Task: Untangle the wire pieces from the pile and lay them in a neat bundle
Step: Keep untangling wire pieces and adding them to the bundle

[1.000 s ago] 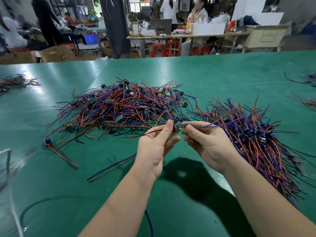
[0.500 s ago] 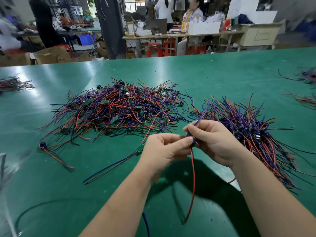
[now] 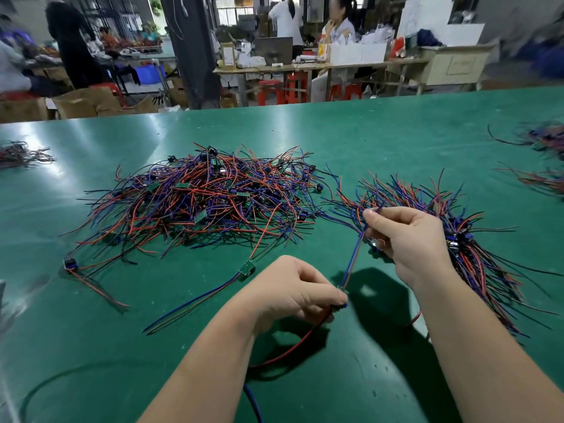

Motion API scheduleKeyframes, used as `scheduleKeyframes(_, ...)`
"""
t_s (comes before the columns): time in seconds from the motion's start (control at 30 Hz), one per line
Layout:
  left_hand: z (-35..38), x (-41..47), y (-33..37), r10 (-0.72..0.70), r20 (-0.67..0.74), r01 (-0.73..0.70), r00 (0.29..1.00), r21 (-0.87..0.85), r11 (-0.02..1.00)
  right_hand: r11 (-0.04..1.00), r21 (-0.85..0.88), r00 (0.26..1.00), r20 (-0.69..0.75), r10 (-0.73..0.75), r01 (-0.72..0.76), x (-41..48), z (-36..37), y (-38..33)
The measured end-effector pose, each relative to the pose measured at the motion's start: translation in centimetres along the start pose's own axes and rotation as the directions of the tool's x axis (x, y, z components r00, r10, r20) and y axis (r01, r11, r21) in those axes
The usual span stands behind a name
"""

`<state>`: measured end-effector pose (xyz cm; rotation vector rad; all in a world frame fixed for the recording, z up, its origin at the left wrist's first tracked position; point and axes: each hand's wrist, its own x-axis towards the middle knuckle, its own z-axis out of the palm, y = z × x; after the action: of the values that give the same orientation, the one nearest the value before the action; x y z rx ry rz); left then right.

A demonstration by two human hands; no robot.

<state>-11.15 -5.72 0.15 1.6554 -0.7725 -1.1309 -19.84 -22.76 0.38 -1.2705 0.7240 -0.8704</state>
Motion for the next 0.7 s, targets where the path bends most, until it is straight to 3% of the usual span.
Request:
scheduleKeyframes(0.1,-0.8,-0.4,0.1,-0.002,0.01,0.002,1.0,0.023,1.0,0.995,0.096,0.997,-0.076,0.022,-0.015,0.1,0.0,-0.1)
scheduleKeyframes(0.17,-0.9,-0.1,0.1,0.041,-0.097,-0.04,0.994,0.013,0.999,0.985,0.162,0.993,-0.087,0.074,-0.059,0.3,0.2,-0.1)
scheduleKeyframes(0.23,-0.9,0.4,0.0,0.081,-0.24,-0.114,0.967,-0.127,0.985,0.977,0.178,0.989,-0.059,0.132,-0.12,0.4,0.6,0.0)
scheduleKeyframes(0.33,-1.2,1.2,-0.3,0.059,-0.415,-0.204,0.908,-0.315,0.927,0.994,-0.069,0.974,0.204,0.095,-0.083,-0.6,1.4,0.6)
scheduleKeyframes(0.4,-1.2,1.5,-0.5,0.064,-0.444,-0.235,0.894,-0.343,0.909,0.964,-0.245,0.896,0.444,0.016,0.105,-1.9,2.2,1.1)
scheduleKeyframes(0.47,-0.9,1.7,-0.7,0.102,-0.433,-0.25,0.896,-0.301,0.92,0.902,-0.337,0.85,0.524,-0.059,0.27,-3.1,2.9,1.1)
scheduleKeyframes(0.53,-0.5,1.8,-0.7,0.15,-0.462,-0.265,0.874,-0.194,0.945,0.863,-0.37,0.872,0.466,-0.149,0.345,-3.2,3.1,0.9)
scheduleKeyframes(0.6,-0.9,1.8,-0.7,0.275,-0.602,-0.242,0.749,0.137,0.961,0.842,-0.409,0.916,0.335,-0.22,0.352,-2.6,2.6,0.6)
scheduleKeyframes(0.67,-1.8,1.3,-0.9,0.469,-0.664,0.013,0.582,0.584,0.811,0.779,-0.504,0.927,0.176,-0.331,0.374,-1.7,1.6,0.0)
scheduleKeyframes(0.7,-2.2,1.0,-1.2,0.507,-0.666,0.196,0.548,0.691,0.696,0.725,-0.575,0.912,0.1,-0.398,0.379,-1.3,0.8,-0.4)
